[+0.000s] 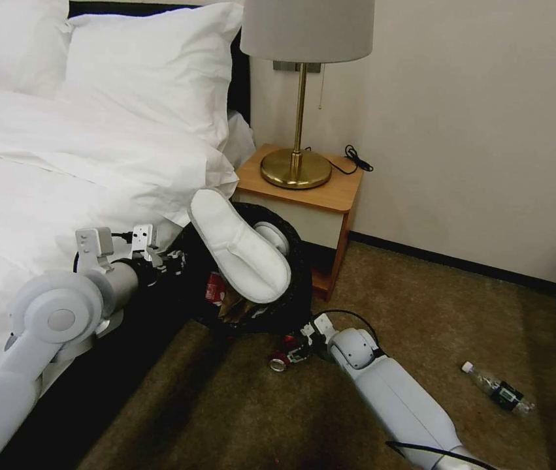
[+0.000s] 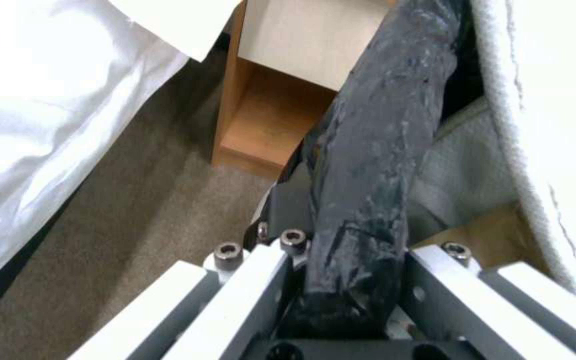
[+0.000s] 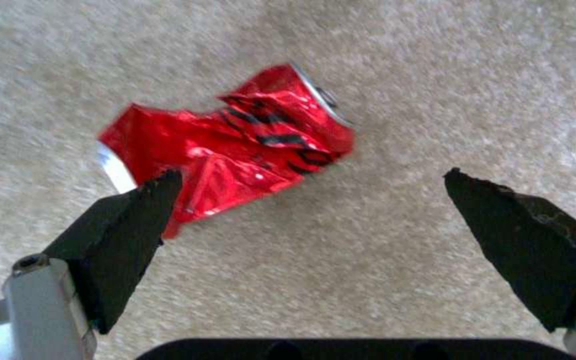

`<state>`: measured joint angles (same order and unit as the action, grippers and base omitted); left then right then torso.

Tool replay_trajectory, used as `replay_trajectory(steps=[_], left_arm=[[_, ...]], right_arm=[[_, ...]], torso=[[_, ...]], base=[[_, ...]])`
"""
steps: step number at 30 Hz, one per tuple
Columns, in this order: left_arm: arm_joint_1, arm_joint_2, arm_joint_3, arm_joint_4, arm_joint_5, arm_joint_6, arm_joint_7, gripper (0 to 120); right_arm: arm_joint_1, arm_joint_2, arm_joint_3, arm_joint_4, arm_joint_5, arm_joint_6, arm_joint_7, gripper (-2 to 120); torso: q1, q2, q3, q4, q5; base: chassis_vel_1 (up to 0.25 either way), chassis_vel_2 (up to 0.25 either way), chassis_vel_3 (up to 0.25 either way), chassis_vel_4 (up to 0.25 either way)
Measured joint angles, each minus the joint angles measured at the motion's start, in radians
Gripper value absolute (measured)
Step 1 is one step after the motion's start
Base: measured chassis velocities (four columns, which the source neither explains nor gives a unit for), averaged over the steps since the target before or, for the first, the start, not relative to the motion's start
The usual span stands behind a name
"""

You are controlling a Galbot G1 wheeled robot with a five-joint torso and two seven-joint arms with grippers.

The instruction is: Pick up the trash bin, then pick up the garbage on the floor and place it into the trash bin.

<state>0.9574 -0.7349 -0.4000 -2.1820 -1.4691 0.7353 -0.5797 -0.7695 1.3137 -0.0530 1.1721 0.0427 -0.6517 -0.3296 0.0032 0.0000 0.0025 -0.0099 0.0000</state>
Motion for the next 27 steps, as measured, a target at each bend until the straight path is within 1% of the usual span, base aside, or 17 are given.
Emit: replay_trajectory(steps=[5,11,13,19,23,25,27], left_arm=[[0.003,0.002,0.002,-0.001,0.001,0.0,0.005,2],[-0.006,0.005,0.006,0.003,0.001,0.0,0.012,2],[-0.007,0.006,0.009,0.003,0.001,0.0,0.012,2],[-0.007,0.007,0.009,0.004,0.002,0.0,0.013,2],[-0.007,0.007,0.009,0.004,0.002,0.0,0.013,2],[-0.005,0.007,0.009,0.003,0.002,0.0,0.013,2],[-0.004,0.007,0.009,0.003,0.002,0.0,0.014,2]], right_arm=[[0.002,0.008,0.005,-0.017,-0.012,-0.012,0.004,100],[0.0,0.022,0.0,-0.037,-0.027,-0.036,0.033,100],[0.005,0.036,-0.002,-0.061,-0.032,-0.038,0.042,100],[0.024,0.064,-0.005,-0.12,-0.066,-0.024,0.047,100],[0.028,0.067,-0.013,-0.133,-0.081,-0.019,0.047,100],[0.03,0.068,-0.027,-0.145,-0.12,-0.005,0.043,100],[0.031,0.068,-0.03,-0.148,-0.128,-0.002,0.041,100]], torso=[[0.0,0.0,0.0,0.0,0.0],[0.0,0.0,0.0,-0.0001,0.0],[0.0,0.0,0.0,0.0,0.0001],[0.0,0.0,0.0,0.0001,0.0],[0.0,0.0,0.0,0.0,0.0],[0.0,0.0,0.0,0.0,0.0],[0.0,0.0,0.0,0.0,0.0]], base=[[0.0,0.0,0.0,0.0],[0.0,0.0,0.0,0.0],[0.0,0.0,0.0,0.0],[0.0,0.0,0.0,0.0],[0.0,0.0,0.0,0.0],[0.0,0.0,0.0,0.0],[0.0,0.0,0.0,0.0]])
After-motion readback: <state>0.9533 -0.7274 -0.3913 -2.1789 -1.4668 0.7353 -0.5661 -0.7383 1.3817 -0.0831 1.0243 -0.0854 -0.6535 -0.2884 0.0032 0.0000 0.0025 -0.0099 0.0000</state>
